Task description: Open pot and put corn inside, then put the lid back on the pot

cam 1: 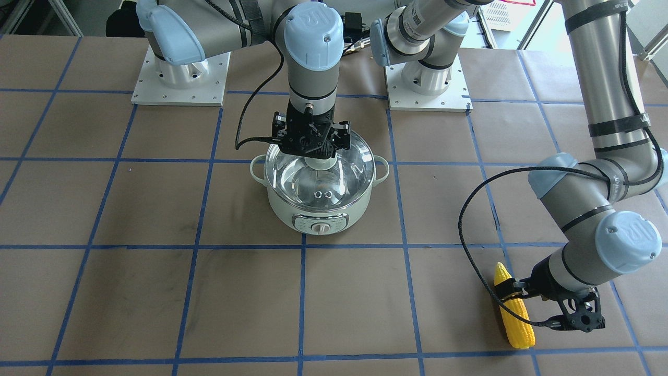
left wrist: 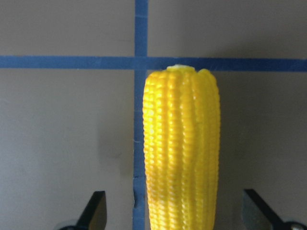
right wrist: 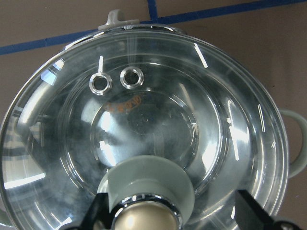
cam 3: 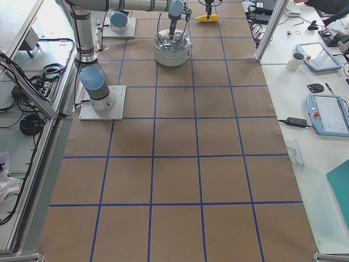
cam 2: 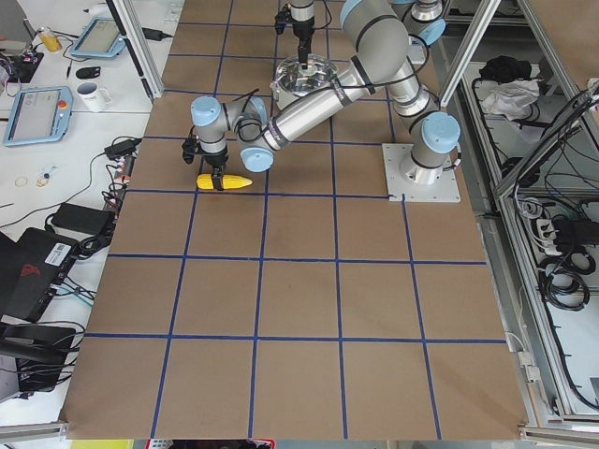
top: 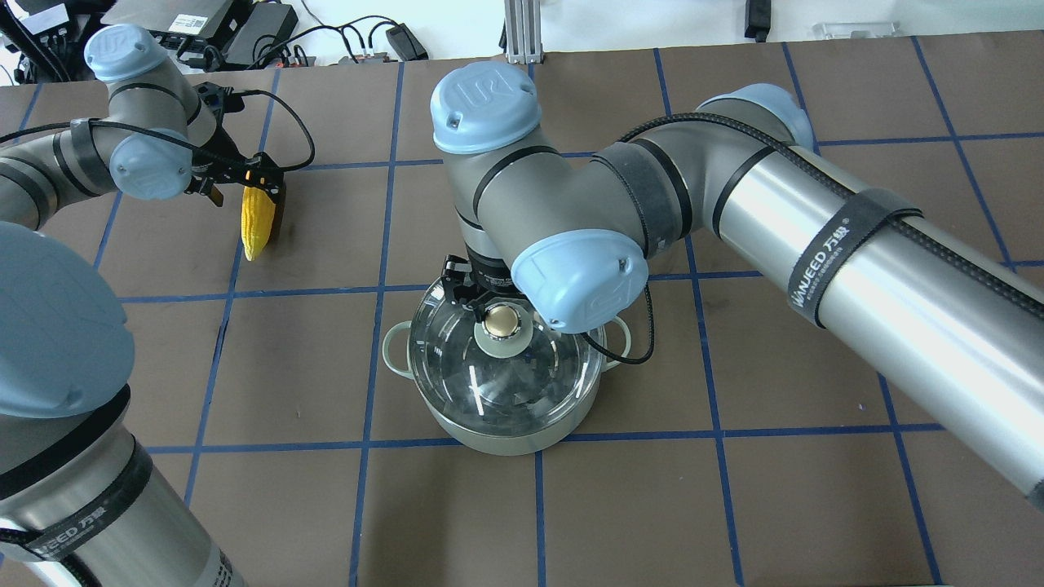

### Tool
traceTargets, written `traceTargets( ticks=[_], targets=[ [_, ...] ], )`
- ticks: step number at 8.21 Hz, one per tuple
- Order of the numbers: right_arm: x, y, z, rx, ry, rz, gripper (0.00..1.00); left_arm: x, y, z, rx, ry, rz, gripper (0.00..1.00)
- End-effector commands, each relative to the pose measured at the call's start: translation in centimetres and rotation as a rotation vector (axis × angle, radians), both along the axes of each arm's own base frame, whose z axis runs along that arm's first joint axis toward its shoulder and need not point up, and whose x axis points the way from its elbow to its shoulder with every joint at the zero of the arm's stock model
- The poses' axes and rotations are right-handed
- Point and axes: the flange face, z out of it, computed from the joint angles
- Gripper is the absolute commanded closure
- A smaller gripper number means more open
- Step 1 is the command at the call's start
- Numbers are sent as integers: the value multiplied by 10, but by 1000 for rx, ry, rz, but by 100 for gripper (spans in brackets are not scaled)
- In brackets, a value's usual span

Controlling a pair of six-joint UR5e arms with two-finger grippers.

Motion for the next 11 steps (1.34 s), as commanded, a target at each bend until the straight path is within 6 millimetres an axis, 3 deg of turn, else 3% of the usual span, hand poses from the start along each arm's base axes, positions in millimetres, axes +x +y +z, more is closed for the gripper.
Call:
traceTargets(
  ticks=[1, 2, 4, 5, 7, 8, 9, 11],
  targets=[
    [1, -1, -3, 4, 0, -4, 32, 1, -2, -20, 10, 3, 1, 29],
    [3, 0, -2, 12, -19, -7, 42, 1, -2, -20, 11, 5, 4, 35],
    [5, 0, 0, 17, -41, -9, 53, 0, -3, -18, 8, 1, -9, 64],
    [5, 0, 0, 17, -41, -9, 59, 0, -3, -13, 1, 1, -7, 65],
    [5, 0, 7, 6, -46, -12, 60, -1, 5, 16, 23, -5, -5, 77],
    [5, 2, 18, -9, -54, -10, 60, -3, 16, 35, 72, 9, -4, 80],
    [0, 12, 46, -45, -72, -2, 60, -8, 27, 65, 90, 14, -6, 81],
    [-27, 16, 83, -77, -69, 27, 60, -23, 52, 138, 37, 3, 4, 83]
  ],
)
